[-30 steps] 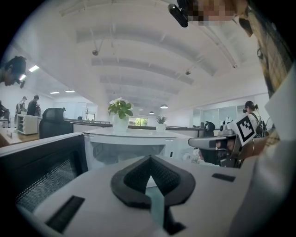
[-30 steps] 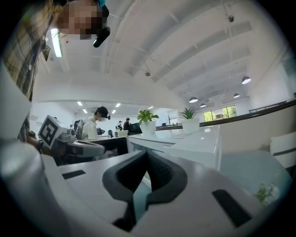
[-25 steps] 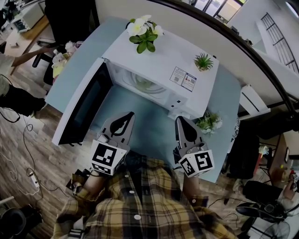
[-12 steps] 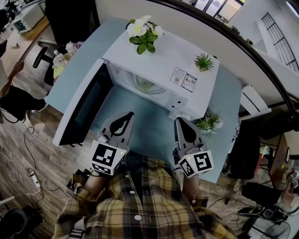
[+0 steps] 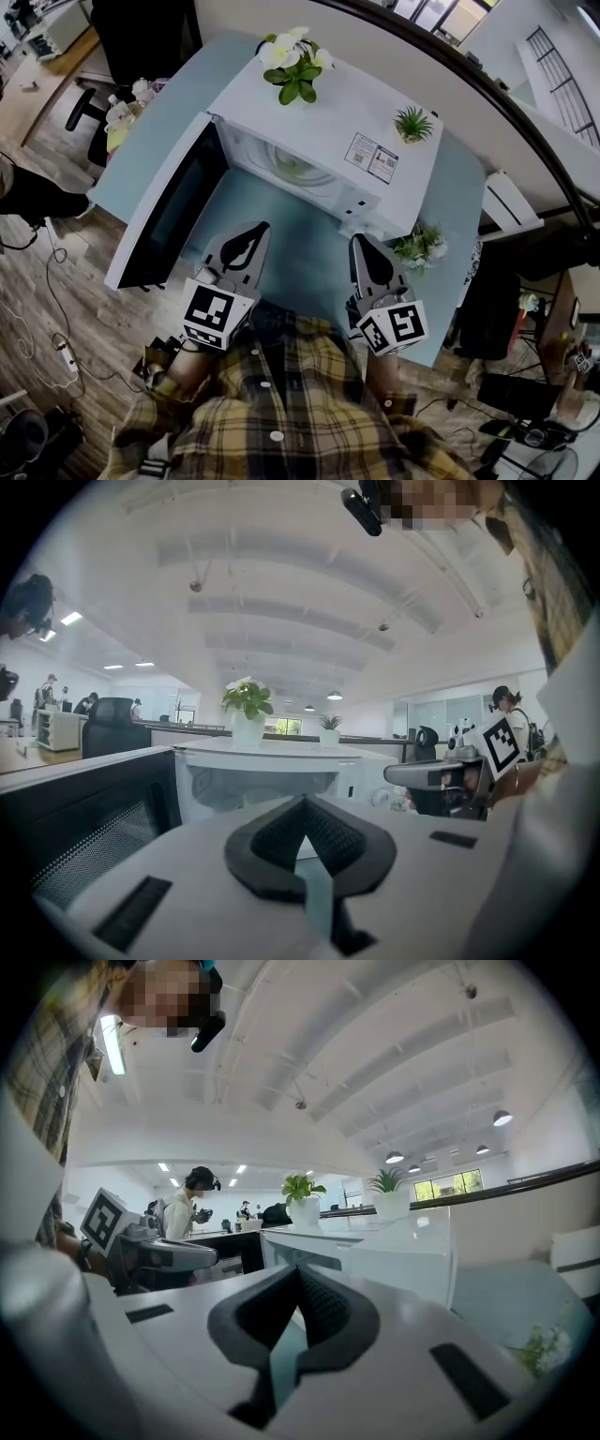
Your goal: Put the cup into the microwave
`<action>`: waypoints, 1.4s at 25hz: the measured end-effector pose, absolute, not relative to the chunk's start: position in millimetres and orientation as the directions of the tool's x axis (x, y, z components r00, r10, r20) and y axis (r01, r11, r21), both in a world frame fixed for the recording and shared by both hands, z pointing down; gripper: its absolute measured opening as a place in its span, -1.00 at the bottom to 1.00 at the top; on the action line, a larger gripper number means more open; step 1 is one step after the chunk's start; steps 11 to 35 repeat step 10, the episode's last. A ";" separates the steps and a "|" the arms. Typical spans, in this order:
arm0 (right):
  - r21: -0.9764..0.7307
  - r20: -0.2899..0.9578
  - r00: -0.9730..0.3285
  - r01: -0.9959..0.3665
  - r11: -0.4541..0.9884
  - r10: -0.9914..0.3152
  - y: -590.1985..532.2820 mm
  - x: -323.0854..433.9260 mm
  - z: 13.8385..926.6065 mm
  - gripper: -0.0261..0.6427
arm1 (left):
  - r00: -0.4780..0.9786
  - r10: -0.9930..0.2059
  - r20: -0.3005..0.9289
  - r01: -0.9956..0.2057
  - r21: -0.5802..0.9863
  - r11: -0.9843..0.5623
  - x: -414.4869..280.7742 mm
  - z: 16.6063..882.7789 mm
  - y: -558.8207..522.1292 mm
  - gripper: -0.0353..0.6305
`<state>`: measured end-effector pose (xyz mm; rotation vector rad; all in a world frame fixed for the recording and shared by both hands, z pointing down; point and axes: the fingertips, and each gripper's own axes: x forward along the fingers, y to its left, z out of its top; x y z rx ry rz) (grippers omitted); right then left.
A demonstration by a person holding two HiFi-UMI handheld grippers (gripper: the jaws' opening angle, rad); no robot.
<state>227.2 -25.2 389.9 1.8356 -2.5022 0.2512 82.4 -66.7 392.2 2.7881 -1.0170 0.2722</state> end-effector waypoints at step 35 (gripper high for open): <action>-0.125 0.127 -0.309 -0.948 0.294 -0.943 -26.0 226.2 395.8 -0.91 | 0.750 -0.620 0.231 -0.651 0.092 -0.754 81.8 395.4 -66.6 -0.92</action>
